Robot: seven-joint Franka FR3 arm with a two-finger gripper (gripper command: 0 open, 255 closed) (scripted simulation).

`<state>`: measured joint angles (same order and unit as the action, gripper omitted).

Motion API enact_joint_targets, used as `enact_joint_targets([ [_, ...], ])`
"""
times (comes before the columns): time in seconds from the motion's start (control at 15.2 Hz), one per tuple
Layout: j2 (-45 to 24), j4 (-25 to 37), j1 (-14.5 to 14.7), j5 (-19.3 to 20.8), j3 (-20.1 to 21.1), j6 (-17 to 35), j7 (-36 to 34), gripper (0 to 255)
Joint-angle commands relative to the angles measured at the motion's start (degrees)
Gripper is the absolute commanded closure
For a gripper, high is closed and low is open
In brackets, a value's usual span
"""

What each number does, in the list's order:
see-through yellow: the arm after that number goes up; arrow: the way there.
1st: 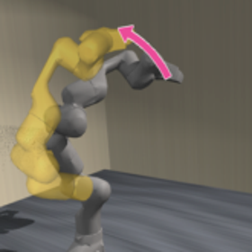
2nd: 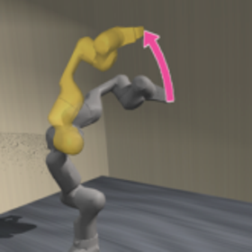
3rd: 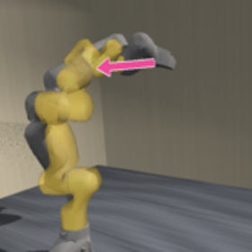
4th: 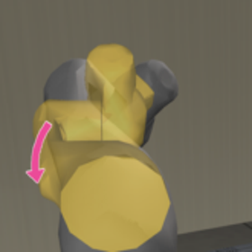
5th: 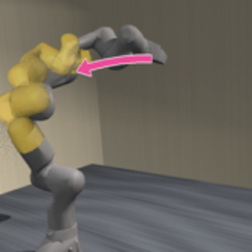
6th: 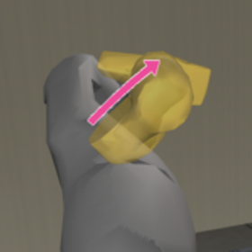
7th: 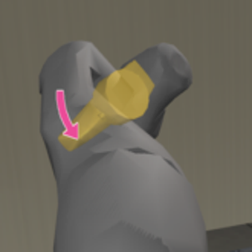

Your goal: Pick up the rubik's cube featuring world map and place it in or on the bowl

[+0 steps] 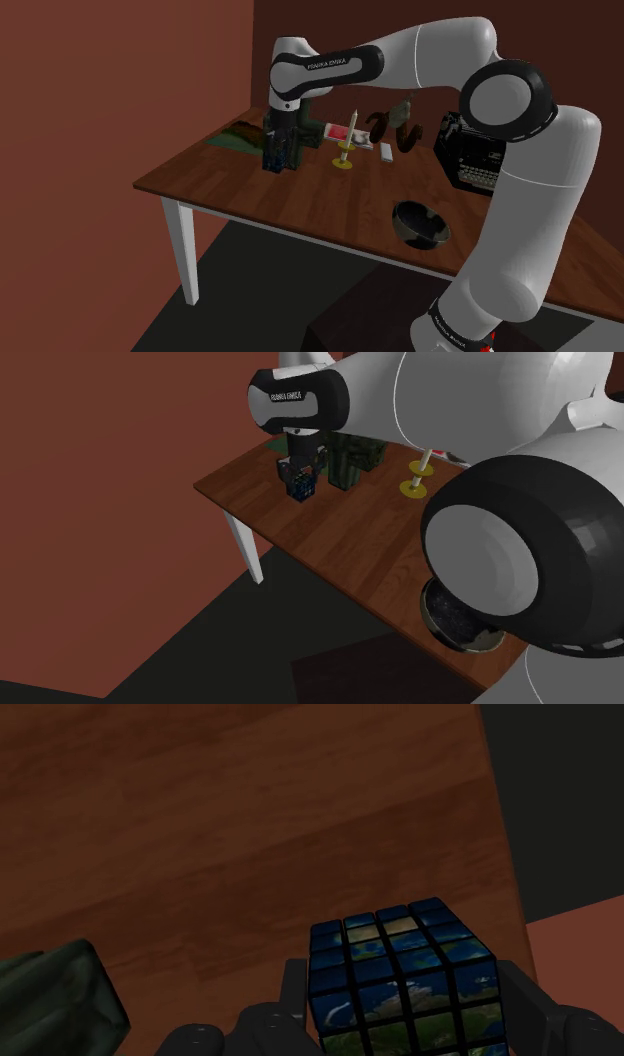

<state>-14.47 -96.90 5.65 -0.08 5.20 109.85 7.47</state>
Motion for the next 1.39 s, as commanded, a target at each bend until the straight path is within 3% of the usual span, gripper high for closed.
enact_joint_targets([
  [0.0, 0.21, 1.29, 0.03, -0.01, 0.03, -1.5, -0.06, 255],
  [0.59, 0.92, 7.0, 0.05, -0.07, 0.07, -7.92, -0.13, 255],
  [1.32, 24.76, -21.52, -3.72, -1.54, -3.18, -3.35, 7.24, 255],
])
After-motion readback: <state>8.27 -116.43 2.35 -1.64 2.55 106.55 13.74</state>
